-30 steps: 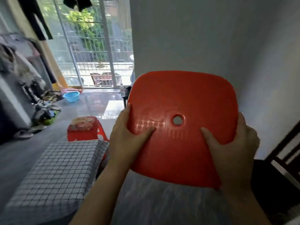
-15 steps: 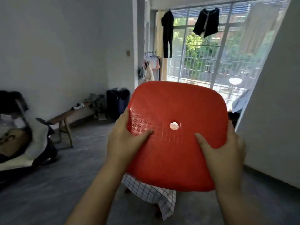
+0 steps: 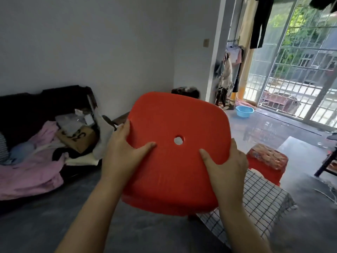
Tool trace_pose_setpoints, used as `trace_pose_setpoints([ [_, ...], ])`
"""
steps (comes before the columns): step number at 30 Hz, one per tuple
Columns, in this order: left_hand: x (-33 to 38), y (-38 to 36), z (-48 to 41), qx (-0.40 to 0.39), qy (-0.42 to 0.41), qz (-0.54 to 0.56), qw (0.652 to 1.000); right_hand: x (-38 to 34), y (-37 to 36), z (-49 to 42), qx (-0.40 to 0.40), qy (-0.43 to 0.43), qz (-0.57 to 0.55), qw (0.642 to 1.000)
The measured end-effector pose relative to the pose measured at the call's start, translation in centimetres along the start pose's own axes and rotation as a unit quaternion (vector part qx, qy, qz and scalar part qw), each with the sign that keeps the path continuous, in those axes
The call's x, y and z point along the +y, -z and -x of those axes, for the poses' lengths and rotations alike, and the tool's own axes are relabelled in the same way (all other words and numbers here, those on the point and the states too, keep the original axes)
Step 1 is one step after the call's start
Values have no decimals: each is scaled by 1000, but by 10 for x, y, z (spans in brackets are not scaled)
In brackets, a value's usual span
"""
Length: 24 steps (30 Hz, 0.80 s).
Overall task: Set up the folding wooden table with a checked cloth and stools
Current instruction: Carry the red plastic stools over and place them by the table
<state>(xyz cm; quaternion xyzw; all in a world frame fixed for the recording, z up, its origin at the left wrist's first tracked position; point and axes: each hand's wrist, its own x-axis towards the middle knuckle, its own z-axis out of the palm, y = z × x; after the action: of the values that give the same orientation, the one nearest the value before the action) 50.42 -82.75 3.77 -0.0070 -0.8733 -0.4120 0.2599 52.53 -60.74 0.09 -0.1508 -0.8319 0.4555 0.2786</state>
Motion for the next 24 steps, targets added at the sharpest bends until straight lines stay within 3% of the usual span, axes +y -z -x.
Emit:
trace_pose_setpoints([
  [10,-87,-105,-159,5,43,-70,997,39,-170,-158,-78,-30,0,996],
  [15,-117,-179,-259,-25,91,-84,992,63,-241,-248,-96,-67,-10,993],
  [24,-193,-304,-390,-119,106,-67,985,121,-345,-355,-90,-146,2,985],
])
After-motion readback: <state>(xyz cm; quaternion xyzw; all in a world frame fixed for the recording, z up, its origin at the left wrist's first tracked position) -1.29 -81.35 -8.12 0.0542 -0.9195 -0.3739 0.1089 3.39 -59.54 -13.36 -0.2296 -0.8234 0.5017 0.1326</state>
